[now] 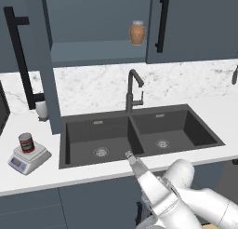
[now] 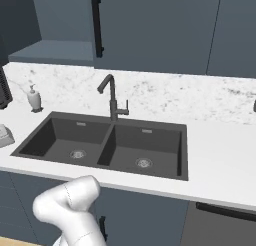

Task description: Pick the canned food and place it on the digital scale for weighing, and close the cabinet.

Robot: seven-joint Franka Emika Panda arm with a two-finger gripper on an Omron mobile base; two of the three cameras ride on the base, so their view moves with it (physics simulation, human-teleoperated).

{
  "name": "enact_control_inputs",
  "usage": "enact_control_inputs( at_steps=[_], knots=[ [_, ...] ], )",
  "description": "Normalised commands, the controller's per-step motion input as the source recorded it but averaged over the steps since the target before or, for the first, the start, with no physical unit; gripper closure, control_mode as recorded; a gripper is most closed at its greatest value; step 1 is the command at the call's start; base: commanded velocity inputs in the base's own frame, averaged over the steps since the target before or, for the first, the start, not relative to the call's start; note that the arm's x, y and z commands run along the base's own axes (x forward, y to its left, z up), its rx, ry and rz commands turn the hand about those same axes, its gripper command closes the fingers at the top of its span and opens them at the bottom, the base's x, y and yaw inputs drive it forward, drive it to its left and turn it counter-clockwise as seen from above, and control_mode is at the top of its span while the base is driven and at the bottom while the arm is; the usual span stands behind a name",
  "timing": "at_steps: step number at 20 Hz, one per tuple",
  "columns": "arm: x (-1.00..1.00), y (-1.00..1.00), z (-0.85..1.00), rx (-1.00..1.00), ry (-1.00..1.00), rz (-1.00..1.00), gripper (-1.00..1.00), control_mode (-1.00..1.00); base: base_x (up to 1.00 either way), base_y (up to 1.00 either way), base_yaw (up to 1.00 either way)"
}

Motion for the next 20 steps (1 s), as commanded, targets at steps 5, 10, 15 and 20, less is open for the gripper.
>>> enact_control_inputs(
  at_steps=[5,10,15,20],
  knots=[
    [0.0,1.0,-0.22,0.0,-0.09,0.0,-1.0,-1.0,0.0,0.0,0.0],
    [0.08,1.0,-0.07,-0.01,-0.03,0.0,-1.0,-1.0,0.0,0.0,0.0],
    [0.19,1.0,0.0,0.0,0.0,-0.01,-1.0,-1.0,0.0,0.0,0.0],
    [0.29,1.0,-0.01,0.05,-0.07,-0.04,-1.0,-1.0,0.0,0.0,0.0]
  ],
)
